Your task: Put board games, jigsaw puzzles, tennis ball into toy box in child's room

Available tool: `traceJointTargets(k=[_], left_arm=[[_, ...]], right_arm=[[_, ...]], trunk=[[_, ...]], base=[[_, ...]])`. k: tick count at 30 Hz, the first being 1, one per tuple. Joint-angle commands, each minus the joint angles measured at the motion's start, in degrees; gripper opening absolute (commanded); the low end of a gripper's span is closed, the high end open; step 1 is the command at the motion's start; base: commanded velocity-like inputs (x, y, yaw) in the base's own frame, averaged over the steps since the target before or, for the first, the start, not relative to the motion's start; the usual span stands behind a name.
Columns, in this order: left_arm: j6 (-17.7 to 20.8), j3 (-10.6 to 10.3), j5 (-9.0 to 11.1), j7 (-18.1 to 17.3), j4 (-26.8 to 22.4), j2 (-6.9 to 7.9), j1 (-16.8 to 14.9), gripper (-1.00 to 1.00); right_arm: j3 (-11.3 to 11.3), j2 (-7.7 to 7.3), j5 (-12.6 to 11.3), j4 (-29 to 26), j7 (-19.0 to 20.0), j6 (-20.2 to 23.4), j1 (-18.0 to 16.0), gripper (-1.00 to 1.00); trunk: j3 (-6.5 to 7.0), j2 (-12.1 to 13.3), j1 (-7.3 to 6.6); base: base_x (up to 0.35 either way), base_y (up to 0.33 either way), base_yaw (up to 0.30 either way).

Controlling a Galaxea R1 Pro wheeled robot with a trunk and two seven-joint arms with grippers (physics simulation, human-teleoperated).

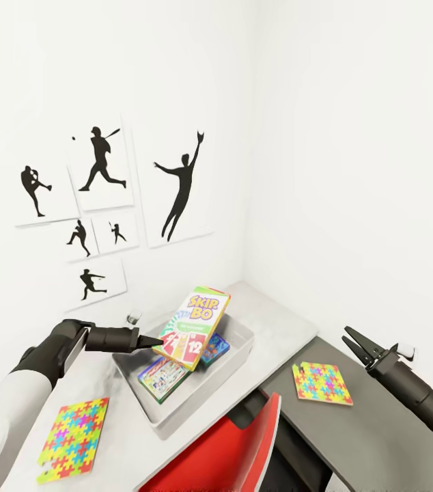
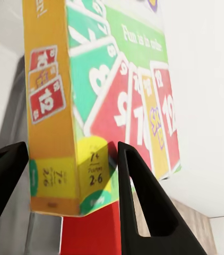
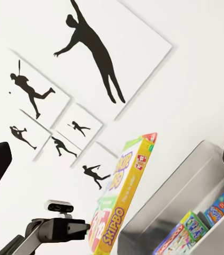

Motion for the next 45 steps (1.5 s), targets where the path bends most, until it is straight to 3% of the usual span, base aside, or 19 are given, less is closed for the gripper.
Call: traceJointTargets(k=[1, 9, 18, 31, 45], left_arm=[[0.6, -0.2, 0.2, -0.2, 0.0, 0.07, 0.0, -1.0], [-0.7, -0.2, 0.1, -0.2, 0.0, 0.33, -0.1, -1.0], [-0.9, -0.2, -2.8, 0.1, 0.0, 0.16, -0.2, -1.0], [-0.9, -0.2, -3.1, 2.7, 0.0, 0.42, -0.8, -1.0], [-0.2, -0.2, -3.3, 3.0, 0.0, 0.68, -2.6, -1.0]], right_arm=[[-0.1, 0.0, -0.1, 0.0, 0.1, 0.3, 0.0, 1.0], [-0.1, 0.0, -0.1, 0.0, 0.1, 0.3, 0.0, 1.0], [-0.1, 0.0, -0.1, 0.0, 0.1, 0.3, 0.0, 1.0], [-0.1, 0.0, -0.1, 0.1, 0.0, 0.3, 0.0, 1.0], [-0.1, 0.0, -0.1, 0.1, 0.1, 0.3, 0.0, 1.0]], trunk=[[-0.14, -0.1, 0.02], [-0.89, -0.1, 0.02], [-1.73, -0.1, 0.02], [-2.95, -0.1, 0.02], [-4.26, -0.1, 0.02]], base=[[0.0, 0.0, 0.0], [0.0, 0.0, 0.0], [0.0, 0.0, 0.0], [0.0, 0.0, 0.0], [0.0, 0.0, 0.0]])
